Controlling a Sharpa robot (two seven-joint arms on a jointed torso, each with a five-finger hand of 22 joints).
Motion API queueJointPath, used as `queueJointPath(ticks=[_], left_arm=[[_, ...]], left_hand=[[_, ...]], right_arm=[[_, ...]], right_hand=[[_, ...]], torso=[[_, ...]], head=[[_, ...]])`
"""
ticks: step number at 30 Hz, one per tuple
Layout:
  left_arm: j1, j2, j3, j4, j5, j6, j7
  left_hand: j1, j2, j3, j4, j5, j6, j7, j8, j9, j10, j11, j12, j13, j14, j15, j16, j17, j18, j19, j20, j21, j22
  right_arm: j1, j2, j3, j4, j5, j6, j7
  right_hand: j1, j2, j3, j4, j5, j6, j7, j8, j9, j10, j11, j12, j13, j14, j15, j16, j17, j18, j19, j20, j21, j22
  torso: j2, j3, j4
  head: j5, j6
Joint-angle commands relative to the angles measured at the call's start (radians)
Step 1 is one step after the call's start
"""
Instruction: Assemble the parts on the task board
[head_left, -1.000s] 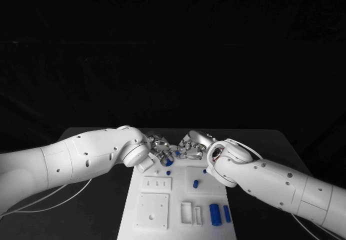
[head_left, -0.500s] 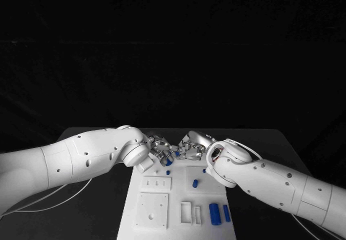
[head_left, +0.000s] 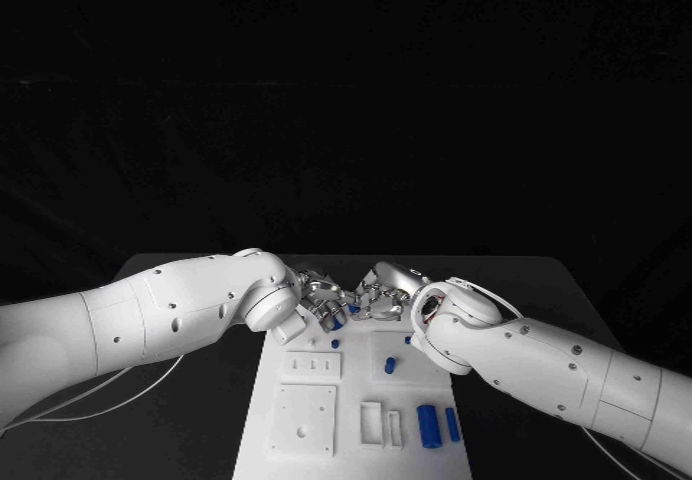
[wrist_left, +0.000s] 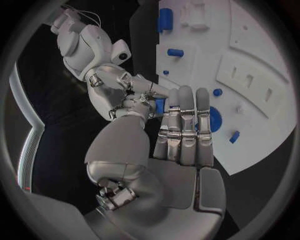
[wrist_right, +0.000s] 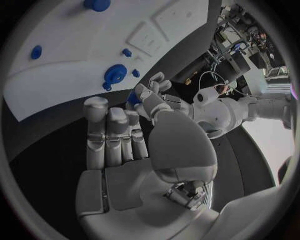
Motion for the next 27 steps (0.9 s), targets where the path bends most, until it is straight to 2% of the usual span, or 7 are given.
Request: queueJointPath(ticks=[1, 7, 11, 14, 19, 24, 27], left_arm=[[-0.002, 0.008, 0.0, 0.005, 0.002, 0.037, 0.01], [-0.003, 0.009, 0.0, 0.005, 0.002, 0.047, 0.017], [-0.003, 0.007, 0.0, 0.006, -0.002, 0.045, 0.02], [-0.003, 0.006, 0.0, 0.005, -0.005, 0.043, 0.025], [-0.004, 0.005, 0.0, 0.004, -0.009, 0.03, 0.029], [-0.005, 0.002, 0.0, 0.004, -0.014, 0.012, 0.032], [-0.005, 0.0, 0.0, 0.005, -0.019, 0.006, 0.032]], left_hand=[[0.001, 0.01, 0.083, -0.081, -0.006, 0.012, 0.0, 0.003, 0.037, 0.015, -0.001, -0.007, -0.002, -0.007, -0.001, 0.0, -0.001, -0.003, -0.011, 0.001, 0.008, 0.008], [0.002, 0.019, 0.093, -0.116, -0.025, 0.033, -0.004, 0.003, 0.043, 0.034, -0.005, -0.007, -0.001, -0.003, -0.006, 0.011, 0.006, 0.0, -0.023, -0.003, 0.029, 0.034], [0.012, 0.012, 0.083, -0.116, -0.036, 0.048, -0.01, 0.005, 0.046, 0.043, -0.01, 0.005, 0.003, 0.0, -0.01, 0.024, 0.014, -0.001, -0.025, -0.005, 0.034, 0.041], [0.02, 0.009, 0.07, -0.106, -0.072, 0.065, -0.018, 0.003, 0.057, 0.043, -0.017, 0.042, 0.012, -0.006, -0.015, 0.057, 0.046, -0.006, -0.021, -0.009, 0.033, 0.043], [0.026, 0.008, 0.067, -0.105, -0.074, 0.075, -0.021, 0.003, 0.071, 0.044, -0.021, 0.072, 0.024, -0.005, -0.019, 0.079, 0.075, -0.008, -0.015, -0.014, 0.036, 0.049], [0.029, 0.007, 0.068, -0.11, -0.073, 0.083, -0.024, 0.002, 0.084, 0.045, -0.026, 0.098, 0.043, -0.005, -0.025, 0.104, 0.102, -0.009, -0.013, -0.02, 0.052, 0.065], [0.031, 0.001, 0.067, -0.114, -0.073, 0.09, -0.027, 0.0, 0.077, 0.045, -0.029, 0.117, 0.056, -0.009, -0.029, 0.127, 0.119, -0.011, -0.017, -0.025, 0.066, 0.08]], right_arm=[[0.001, 0.006, 0.001, 0.006, -0.007, 0.008, 0.019], [0.001, 0.007, -0.001, 0.001, -0.007, 0.009, 0.019], [0.001, 0.006, -0.002, -0.001, -0.006, 0.009, 0.019], [0.001, 0.006, -0.002, -0.001, -0.005, 0.01, 0.019], [0.001, 0.005, -0.003, -0.002, -0.002, 0.008, 0.021], [0.001, 0.003, -0.004, -0.002, 0.005, 0.001, 0.012], [0.001, 0.002, -0.005, -0.002, 0.007, -0.005, 0.008]], right_hand=[[0.001, 0.008, -0.001, 0.006, 0.005, 0.049, -0.011, 0.003, 0.013, 0.002, -0.004, -0.004, 0.0, 0.005, 0.001, 0.004, 0.001, -0.012, 0.01, 0.0, 0.005, 0.08], [0.0, 0.008, 0.0, 0.006, 0.004, 0.047, -0.011, 0.003, 0.012, 0.0, -0.003, -0.007, -0.002, 0.004, 0.001, 0.0, 0.0, -0.011, 0.009, 0.0, 0.0, 0.079], [0.0, 0.006, 0.0, 0.006, 0.004, 0.044, -0.01, 0.003, 0.011, -0.004, -0.003, -0.01, -0.005, 0.002, 0.001, -0.003, -0.003, -0.011, 0.008, 0.001, -0.004, 0.078], [-0.001, 0.005, 0.001, 0.007, 0.005, 0.039, -0.009, 0.002, 0.009, -0.01, -0.002, -0.017, -0.011, 0.0, 0.002, -0.008, -0.006, -0.011, 0.007, 0.001, -0.01, 0.077], [-0.004, 0.001, 0.001, 0.009, 0.004, 0.03, -0.007, 0.002, 0.005, -0.022, 0.0, -0.035, -0.028, -0.004, 0.003, -0.018, -0.013, -0.009, 0.004, 0.003, -0.025, 0.074], [-0.025, -0.026, -0.007, 0.023, 0.01, -0.064, 0.019, 0.0, -0.028, -0.034, 0.014, -0.054, -0.049, -0.009, 0.012, -0.03, -0.023, -0.006, 0.001, 0.008, -0.048, 0.069], [-0.033, -0.041, -0.026, 0.041, 0.004, -0.094, 0.027, 0.002, -0.044, -0.053, 0.02, -0.096, -0.093, -0.009, 0.017, -0.033, -0.026, -0.002, 0.001, 0.014, -0.054, 0.068]], torso=[[0.0, -0.0003, -0.0004], [0.0, -0.0011, 0.0003], [0.0, -0.0014, 0.0009], [0.0, -0.0006, 0.0001], [0.0, 0.0001, -0.0002], [0.0, 0.0004, -0.0001], [0.0, 0.0005, 0.0001]], head=[[0.0, -0.002], [-0.002, -0.004], [-0.003, -0.005], [-0.002, -0.007], [-0.002, -0.006], [-0.003, -0.005], [-0.003, -0.003]])
